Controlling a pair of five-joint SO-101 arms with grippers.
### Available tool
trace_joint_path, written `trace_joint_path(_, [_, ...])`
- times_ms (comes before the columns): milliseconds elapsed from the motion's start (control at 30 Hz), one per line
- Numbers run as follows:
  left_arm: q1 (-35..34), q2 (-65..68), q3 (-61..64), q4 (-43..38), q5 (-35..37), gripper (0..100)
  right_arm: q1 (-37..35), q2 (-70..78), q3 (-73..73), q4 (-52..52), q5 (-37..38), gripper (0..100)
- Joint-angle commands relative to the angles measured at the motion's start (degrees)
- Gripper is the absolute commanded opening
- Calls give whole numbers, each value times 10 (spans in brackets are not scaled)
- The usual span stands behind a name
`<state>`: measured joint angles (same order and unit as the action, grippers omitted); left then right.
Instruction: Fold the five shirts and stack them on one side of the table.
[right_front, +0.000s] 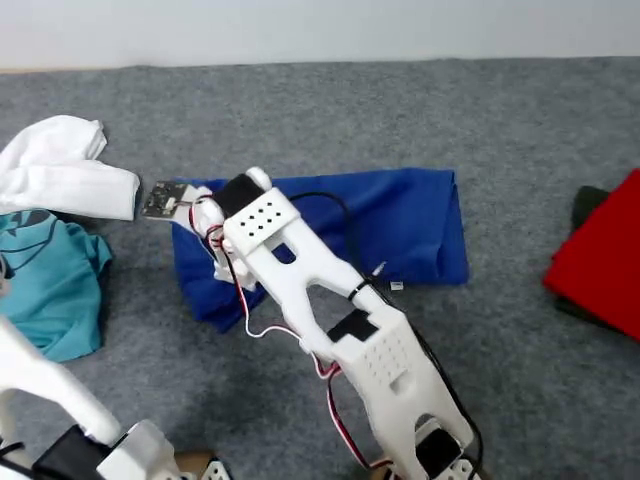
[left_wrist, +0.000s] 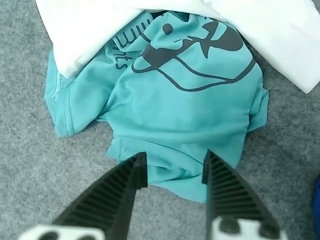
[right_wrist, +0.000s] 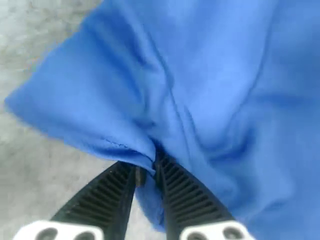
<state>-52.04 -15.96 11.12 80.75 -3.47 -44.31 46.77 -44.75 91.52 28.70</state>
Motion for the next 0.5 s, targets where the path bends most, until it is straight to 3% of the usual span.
trace_joint_path(0, [2, -27, -24, -6, -3, 184, 25, 18, -4, -60, -3, 10])
trace_joint_path(233, [2, -27, -23, -6, -3, 184, 66, 41, -5, -116, -3, 10])
trace_joint_path(467, [4, -27, -2, -7, -3, 184, 80, 42, -55, -73, -5, 34])
